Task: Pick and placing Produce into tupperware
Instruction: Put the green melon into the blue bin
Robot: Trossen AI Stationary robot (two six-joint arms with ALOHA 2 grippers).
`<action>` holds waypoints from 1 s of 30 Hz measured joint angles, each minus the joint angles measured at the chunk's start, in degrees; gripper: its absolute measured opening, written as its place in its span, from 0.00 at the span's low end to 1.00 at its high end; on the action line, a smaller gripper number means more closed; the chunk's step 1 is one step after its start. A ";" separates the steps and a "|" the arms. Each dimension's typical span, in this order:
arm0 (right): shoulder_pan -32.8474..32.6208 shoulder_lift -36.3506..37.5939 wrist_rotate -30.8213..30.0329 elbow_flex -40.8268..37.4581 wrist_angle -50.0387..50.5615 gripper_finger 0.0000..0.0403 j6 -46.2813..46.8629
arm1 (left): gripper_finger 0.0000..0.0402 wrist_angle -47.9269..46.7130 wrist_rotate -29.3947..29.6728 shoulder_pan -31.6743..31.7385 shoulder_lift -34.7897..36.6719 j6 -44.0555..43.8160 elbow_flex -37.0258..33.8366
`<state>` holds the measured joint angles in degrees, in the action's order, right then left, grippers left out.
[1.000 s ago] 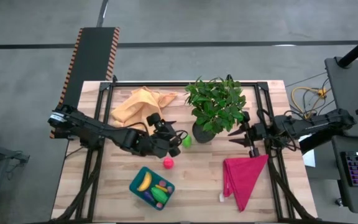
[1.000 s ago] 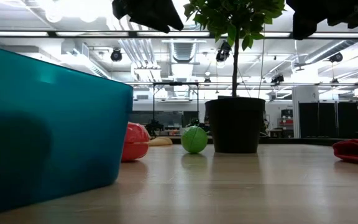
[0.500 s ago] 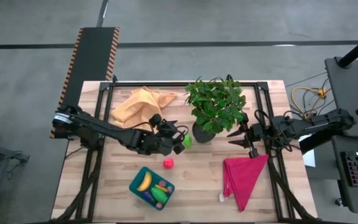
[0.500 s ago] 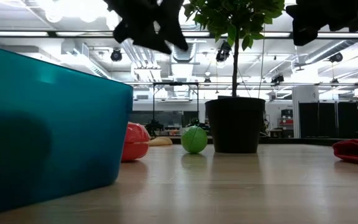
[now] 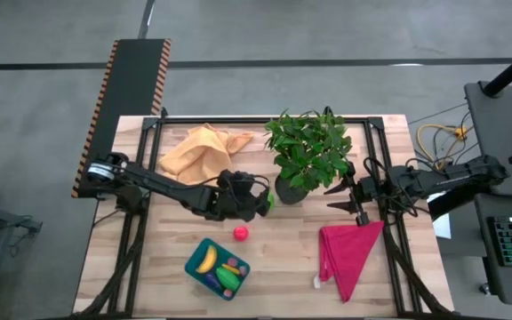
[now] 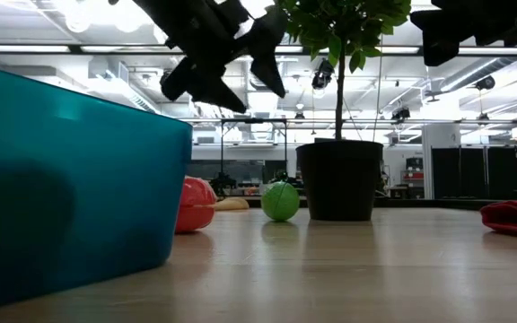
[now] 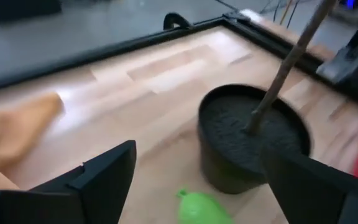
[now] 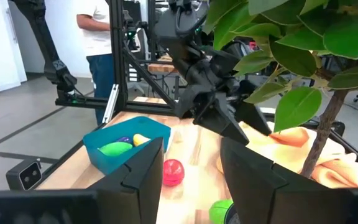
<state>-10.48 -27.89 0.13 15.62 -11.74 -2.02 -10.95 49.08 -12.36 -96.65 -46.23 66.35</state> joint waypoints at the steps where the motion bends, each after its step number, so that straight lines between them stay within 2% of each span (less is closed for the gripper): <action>1: 0.00 0.01 -0.10 0.00 0.03 0.38 0.00 | 0.80 0.24 -0.32 0.00 -0.30 -2.97 0.08; 5: 0.00 0.01 -0.16 0.00 1.09 0.39 0.00 | 0.76 0.26 -4.20 -0.13 -2.48 -7.46 0.50; 10: 0.00 0.04 -0.17 0.00 1.75 0.39 0.02 | 0.73 0.43 -8.21 -0.22 -7.04 -6.67 2.58; 20: 0.00 0.05 -0.18 0.00 1.74 0.39 0.48 | 0.72 0.06 -9.05 -0.37 -11.87 -7.44 4.18; 30: 0.00 0.05 -0.18 0.00 2.09 0.40 0.49 | 0.72 1.06 -9.46 -0.35 -13.16 -8.96 4.34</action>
<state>-10.48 -27.83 -0.05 15.62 -9.65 -1.53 -9.89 39.62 -12.71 -109.81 -55.19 70.70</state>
